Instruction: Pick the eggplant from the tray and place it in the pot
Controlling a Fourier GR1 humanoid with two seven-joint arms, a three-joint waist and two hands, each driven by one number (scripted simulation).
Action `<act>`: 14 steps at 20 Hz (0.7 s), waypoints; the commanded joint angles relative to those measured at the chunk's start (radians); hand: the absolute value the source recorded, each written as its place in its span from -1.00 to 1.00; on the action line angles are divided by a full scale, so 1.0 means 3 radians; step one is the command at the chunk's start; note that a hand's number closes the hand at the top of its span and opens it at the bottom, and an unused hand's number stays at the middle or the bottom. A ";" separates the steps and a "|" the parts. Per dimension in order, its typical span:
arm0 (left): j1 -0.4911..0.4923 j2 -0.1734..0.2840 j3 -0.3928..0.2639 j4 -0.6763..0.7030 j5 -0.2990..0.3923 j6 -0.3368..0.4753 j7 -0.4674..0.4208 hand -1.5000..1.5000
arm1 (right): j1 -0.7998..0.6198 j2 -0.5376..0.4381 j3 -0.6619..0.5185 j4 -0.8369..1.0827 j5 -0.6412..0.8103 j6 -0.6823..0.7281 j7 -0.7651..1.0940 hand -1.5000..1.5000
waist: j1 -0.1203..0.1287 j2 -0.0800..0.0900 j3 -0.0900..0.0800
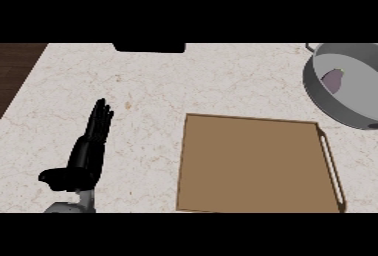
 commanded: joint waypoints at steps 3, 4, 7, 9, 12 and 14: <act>0.0095 -0.0001 0.0059 0.0009 -0.0015 0.0043 -0.0050 0.00 | 0.0205 0.0047 -0.0036 -0.0200 0.0234 -0.0448 0.0226 -1.00 | -0.0096 -0.0038 -0.0008; 0.0012 0.0000 0.0099 -0.0017 -0.0016 0.0083 0.0018 0.00 | 0.0232 0.0002 -0.0045 -0.0258 0.0296 -0.0449 0.0212 -1.00 | -0.0106 -0.0038 -0.0006; 0.0134 0.0037 0.0069 -0.0038 0.0037 -0.0037 0.0025 0.00 | 0.0261 0.0009 -0.0165 -0.0321 0.0479 -0.0453 0.0270 -1.00 | -0.0103 -0.0042 -0.0009; 0.0157 0.0047 0.0082 -0.0139 0.0020 0.0004 0.0052 0.00 | 0.0447 0.0062 -0.0290 -0.0454 0.0538 -0.0455 0.0314 -1.00 | -0.0127 -0.0051 -0.0006; 0.0076 0.0032 0.0118 -0.0107 0.0018 0.0028 0.0089 0.00 | 0.0371 0.0127 -0.0395 -0.0444 0.0798 -0.0457 0.0347 -1.00 | -0.0140 -0.0053 -0.0013; 0.0012 0.0114 0.0194 -0.0088 0.0054 -0.0032 0.0128 0.00 | 0.0499 0.0127 -0.0498 -0.0500 0.0891 -0.0459 0.0370 -1.00 | -0.0200 -0.0066 -0.0017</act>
